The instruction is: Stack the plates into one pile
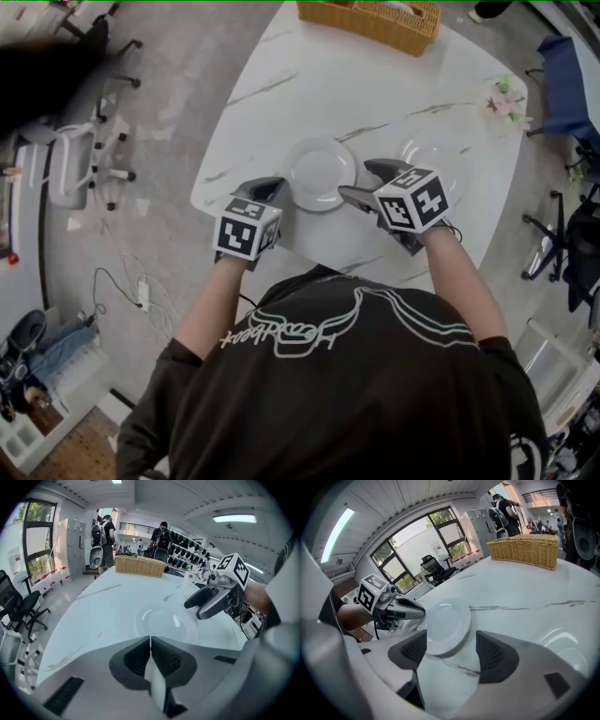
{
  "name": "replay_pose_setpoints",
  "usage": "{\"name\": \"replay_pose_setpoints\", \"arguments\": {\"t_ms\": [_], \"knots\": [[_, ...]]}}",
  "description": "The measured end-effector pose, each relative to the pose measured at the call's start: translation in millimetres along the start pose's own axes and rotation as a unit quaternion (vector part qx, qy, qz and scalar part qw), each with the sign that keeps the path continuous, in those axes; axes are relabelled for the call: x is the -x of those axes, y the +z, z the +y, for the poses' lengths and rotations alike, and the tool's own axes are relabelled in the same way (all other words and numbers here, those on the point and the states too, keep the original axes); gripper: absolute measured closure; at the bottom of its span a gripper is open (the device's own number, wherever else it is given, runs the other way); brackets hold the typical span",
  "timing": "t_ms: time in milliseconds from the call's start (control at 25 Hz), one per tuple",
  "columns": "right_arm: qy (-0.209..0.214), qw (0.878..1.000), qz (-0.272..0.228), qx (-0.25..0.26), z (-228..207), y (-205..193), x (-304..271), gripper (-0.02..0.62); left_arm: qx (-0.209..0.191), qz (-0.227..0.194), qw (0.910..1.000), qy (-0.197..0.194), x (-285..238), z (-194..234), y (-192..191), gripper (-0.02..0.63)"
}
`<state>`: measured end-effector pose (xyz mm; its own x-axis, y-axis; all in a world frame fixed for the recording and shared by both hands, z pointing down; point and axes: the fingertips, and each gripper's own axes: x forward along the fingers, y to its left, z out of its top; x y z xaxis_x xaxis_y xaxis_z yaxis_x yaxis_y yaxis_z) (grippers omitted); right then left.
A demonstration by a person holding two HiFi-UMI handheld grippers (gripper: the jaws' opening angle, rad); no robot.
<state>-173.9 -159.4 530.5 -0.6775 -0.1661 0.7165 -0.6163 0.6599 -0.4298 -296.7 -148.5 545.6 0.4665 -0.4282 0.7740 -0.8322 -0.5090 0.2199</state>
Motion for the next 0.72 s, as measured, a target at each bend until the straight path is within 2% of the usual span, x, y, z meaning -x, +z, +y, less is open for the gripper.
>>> {"name": "replay_pose_setpoints", "arguments": {"t_ms": [280,480,520,640,720], "knots": [[0.005,1.000,0.000,-0.012,-2,2,-3,0.256,0.011,0.006,0.9999,-0.001,-7,7,-6,0.575],[0.024,0.999,-0.005,-0.039,3,5,-8,0.261,0.012,0.010,0.9999,-0.006,-7,9,-7,0.575],[0.031,0.998,-0.007,-0.048,5,4,-9,0.270,0.013,0.009,0.9999,-0.007,-8,9,-6,0.575],[0.048,0.995,-0.015,-0.086,7,3,-10,0.370,0.014,0.007,0.9999,-0.008,-8,8,-6,0.575],[0.059,0.992,-0.019,-0.111,7,3,-11,0.408,0.015,0.005,0.9998,-0.008,-8,8,-6,0.575]]}}
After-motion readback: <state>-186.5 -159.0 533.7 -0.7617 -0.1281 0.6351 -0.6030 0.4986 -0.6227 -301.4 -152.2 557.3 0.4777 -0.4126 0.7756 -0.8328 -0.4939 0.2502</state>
